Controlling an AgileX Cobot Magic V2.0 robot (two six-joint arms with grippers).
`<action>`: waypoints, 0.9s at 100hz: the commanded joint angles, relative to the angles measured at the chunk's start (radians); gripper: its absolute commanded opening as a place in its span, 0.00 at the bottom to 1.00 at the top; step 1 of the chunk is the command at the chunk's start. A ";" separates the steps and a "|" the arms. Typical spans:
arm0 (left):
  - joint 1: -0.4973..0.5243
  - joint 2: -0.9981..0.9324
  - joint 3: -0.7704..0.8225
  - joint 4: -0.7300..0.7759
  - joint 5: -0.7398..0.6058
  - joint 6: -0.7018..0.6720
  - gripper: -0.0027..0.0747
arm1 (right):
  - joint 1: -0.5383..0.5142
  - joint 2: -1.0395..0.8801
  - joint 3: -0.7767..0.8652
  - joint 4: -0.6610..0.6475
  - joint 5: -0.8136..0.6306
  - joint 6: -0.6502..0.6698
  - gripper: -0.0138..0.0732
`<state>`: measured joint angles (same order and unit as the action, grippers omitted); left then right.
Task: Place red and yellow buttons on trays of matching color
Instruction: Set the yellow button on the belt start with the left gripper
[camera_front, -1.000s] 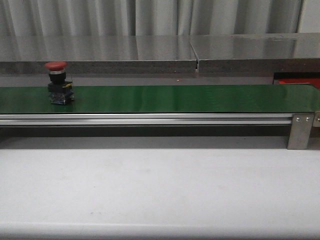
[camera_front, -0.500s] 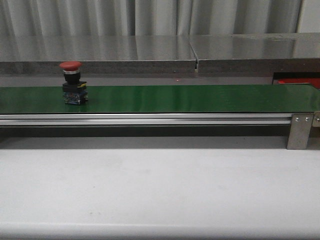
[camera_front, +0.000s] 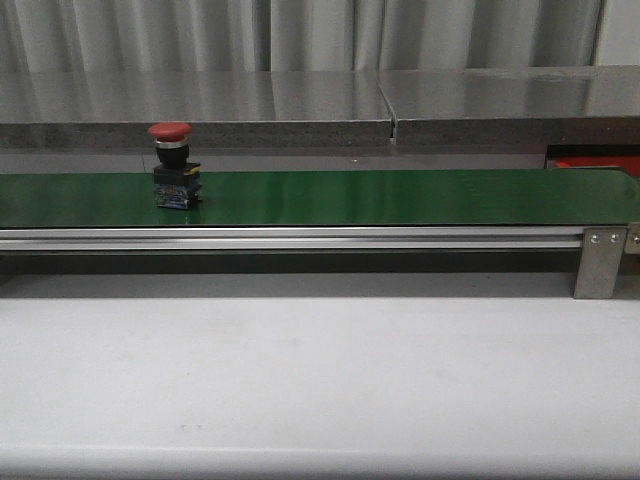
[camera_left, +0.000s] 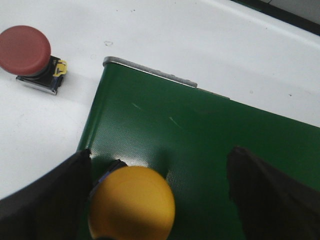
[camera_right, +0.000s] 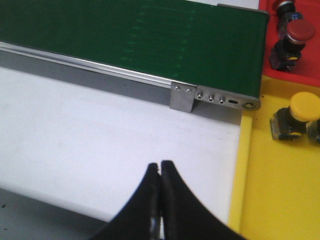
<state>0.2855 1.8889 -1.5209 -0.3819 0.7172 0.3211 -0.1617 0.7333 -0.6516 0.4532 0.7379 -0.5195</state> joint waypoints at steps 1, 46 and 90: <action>-0.005 -0.058 -0.026 -0.048 -0.044 0.008 0.76 | 0.002 -0.007 -0.024 0.027 -0.052 -0.007 0.02; -0.006 -0.097 -0.109 -0.125 0.010 0.085 0.76 | 0.002 -0.007 -0.024 0.027 -0.052 -0.007 0.02; -0.134 -0.549 0.119 -0.238 -0.079 0.301 0.75 | 0.002 -0.007 -0.024 0.028 -0.053 -0.007 0.02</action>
<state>0.1902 1.4824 -1.4532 -0.5772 0.7287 0.5780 -0.1617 0.7333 -0.6516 0.4532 0.7379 -0.5195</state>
